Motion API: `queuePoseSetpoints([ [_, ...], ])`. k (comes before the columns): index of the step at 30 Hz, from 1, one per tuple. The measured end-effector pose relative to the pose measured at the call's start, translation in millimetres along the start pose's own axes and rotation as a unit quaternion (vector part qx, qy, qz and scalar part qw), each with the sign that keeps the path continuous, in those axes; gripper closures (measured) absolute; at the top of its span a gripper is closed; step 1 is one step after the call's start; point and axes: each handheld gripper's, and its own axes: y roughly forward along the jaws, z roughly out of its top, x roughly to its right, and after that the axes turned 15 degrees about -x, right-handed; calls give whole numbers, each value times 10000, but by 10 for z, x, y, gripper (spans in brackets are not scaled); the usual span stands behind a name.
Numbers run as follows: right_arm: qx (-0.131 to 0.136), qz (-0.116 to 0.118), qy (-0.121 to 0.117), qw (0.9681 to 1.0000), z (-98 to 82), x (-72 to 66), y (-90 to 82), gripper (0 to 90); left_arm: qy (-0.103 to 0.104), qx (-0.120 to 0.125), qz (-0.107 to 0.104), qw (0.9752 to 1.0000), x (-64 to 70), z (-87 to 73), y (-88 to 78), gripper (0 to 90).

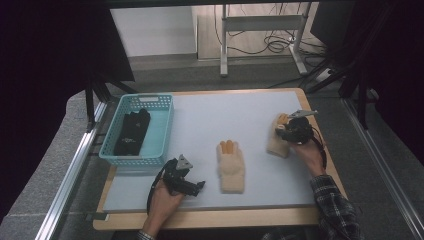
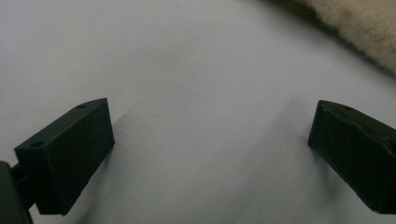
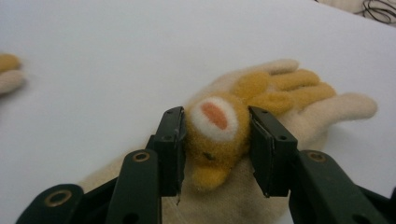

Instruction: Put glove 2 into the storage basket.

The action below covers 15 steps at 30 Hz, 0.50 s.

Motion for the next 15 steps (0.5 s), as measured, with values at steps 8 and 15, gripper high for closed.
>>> queuePoseSetpoints([
  [8, 275, 329, -223, 9988, 3, -239, -240, 577, -4, 2, -1, 10000, 1, 0, 0, 4],
  [15, 544, 753, -528, 9943, 14, -536, -501, 579, -14, 13, -1, 10000, 2, 0, 2, 4],
])
